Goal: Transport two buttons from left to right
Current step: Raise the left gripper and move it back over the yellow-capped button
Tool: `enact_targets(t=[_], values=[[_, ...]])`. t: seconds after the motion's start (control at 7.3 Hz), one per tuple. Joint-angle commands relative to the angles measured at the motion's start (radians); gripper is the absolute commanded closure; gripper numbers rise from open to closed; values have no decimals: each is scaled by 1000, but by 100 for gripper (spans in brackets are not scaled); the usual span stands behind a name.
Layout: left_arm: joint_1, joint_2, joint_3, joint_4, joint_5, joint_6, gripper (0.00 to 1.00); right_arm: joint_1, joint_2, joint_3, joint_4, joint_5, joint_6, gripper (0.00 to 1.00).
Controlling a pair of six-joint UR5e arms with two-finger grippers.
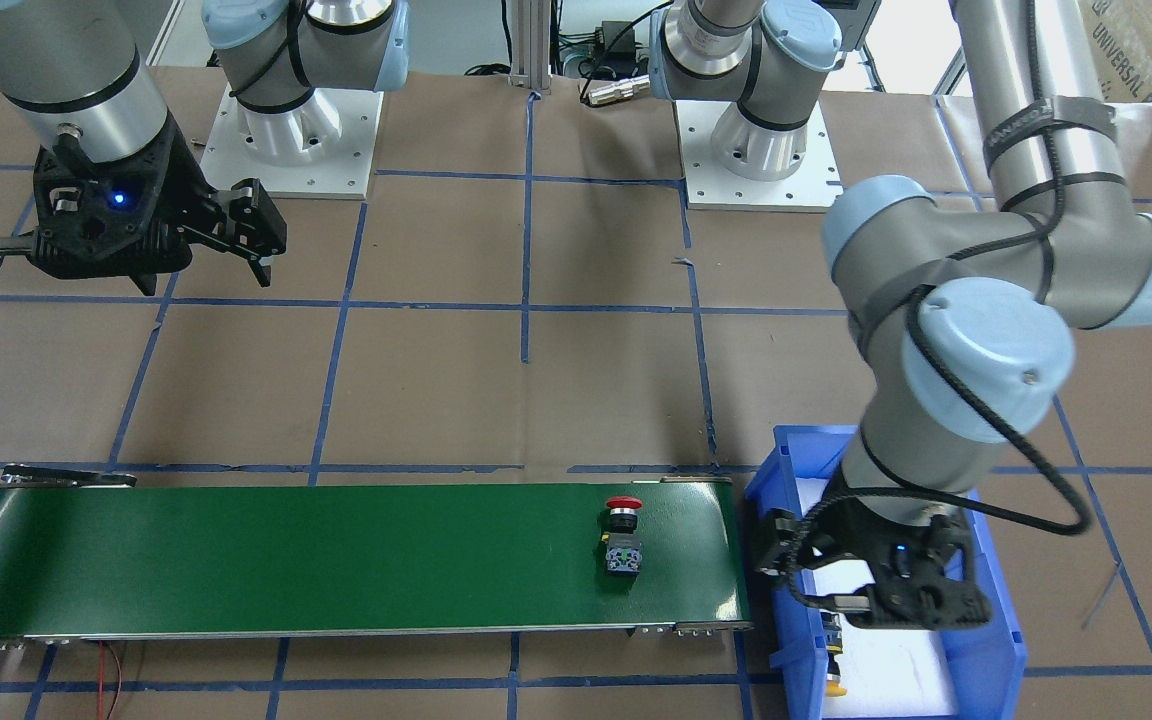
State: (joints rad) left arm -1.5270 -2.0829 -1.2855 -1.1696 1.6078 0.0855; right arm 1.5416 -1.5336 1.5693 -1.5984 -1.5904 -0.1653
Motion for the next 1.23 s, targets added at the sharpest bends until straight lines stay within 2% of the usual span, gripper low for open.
enact_targets(t=[0.0, 0.82, 0.96, 1.1], values=[[85, -34, 12, 8, -43, 88, 0, 0, 1, 0, 0, 12, 0, 0], [80, -3, -5, 1, -23, 112, 0, 0, 3, 9, -14, 15, 80, 0], [79, -3, -9, 4, 51, 114, 0, 0, 4, 9, -15, 13, 84, 0], [76, 13, 1, 4, 72, 140, 0, 0, 4, 9, -20, 13, 84, 0]])
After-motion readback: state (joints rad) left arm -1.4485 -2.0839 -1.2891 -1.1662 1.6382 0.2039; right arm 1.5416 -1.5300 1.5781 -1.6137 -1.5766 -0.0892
